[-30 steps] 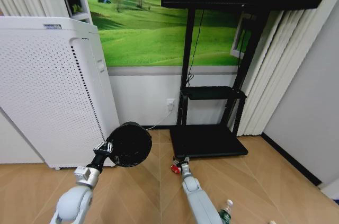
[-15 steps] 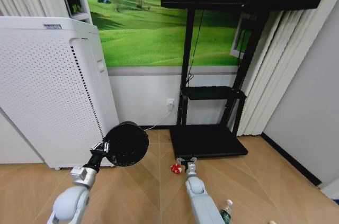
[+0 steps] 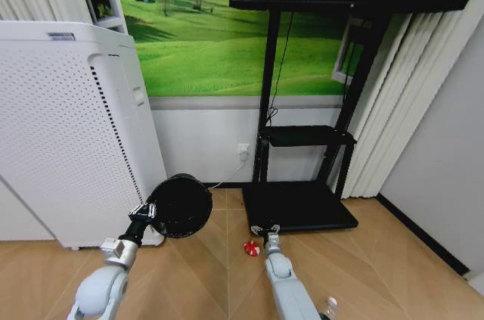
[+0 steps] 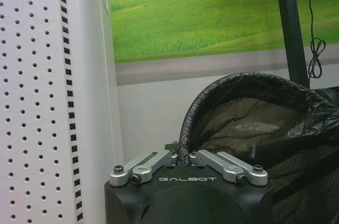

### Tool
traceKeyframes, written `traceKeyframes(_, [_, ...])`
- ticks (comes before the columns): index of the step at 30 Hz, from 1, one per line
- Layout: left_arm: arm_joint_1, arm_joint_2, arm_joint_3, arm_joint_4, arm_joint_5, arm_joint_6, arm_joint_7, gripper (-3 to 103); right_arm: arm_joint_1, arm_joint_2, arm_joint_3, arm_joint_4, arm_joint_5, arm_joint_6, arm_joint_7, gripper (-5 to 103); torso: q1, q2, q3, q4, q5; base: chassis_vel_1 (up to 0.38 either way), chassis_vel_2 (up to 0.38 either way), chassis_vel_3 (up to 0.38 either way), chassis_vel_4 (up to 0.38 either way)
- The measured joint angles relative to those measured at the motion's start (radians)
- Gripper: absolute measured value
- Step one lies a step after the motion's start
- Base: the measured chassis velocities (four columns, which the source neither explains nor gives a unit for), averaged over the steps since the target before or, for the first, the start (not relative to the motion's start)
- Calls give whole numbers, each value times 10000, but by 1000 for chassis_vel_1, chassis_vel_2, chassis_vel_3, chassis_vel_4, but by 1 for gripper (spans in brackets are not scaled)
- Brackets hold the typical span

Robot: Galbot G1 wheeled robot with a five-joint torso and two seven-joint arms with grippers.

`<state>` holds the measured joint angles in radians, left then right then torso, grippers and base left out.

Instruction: Pick up the trash bin and place the garbage on the floor into it.

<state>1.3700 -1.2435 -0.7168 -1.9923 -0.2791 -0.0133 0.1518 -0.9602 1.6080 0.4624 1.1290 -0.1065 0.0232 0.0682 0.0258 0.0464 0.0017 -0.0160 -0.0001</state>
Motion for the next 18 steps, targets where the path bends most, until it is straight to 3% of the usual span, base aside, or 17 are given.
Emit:
traceKeyframes(2, [-1, 0, 1, 0, 4, 0, -2, 3, -23, 0, -4, 3, -79, -70, -91, 100, 1, -1, 0, 0, 0, -113, 79, 81, -63])
traceKeyframes(5, [27, -26, 18, -23, 46, 3, -13, 3, -175, 0, -4, 39, -584, -1349, -1000, 100, -1, 0, -2, 0, -1, -14, 24, -6, -5])
traceKeyframes(6, [27, -26, 18, -23, 46, 3, -13, 3, -175, 0, -4, 39, -584, -1349, -1000, 100, -1, 0, -2, 0, -1, 0, 0, 0, 0])
traceKeyframes(8, [80, -27, 22, -116, 53, 26, -38, 3, -254, 0, -36, -23, -1044, -2056, -1814, 100, -3, 1, -4, 0, 0, 43, -42, -64, 29])
traceKeyframes(18, [153, -87, 11, -245, 94, 51, -54, 3, 267, 0, -79, -1178, -1637, -2585, -2394, 100, -3, 0, -3, 0, 0, 0, 0, 0, 0])
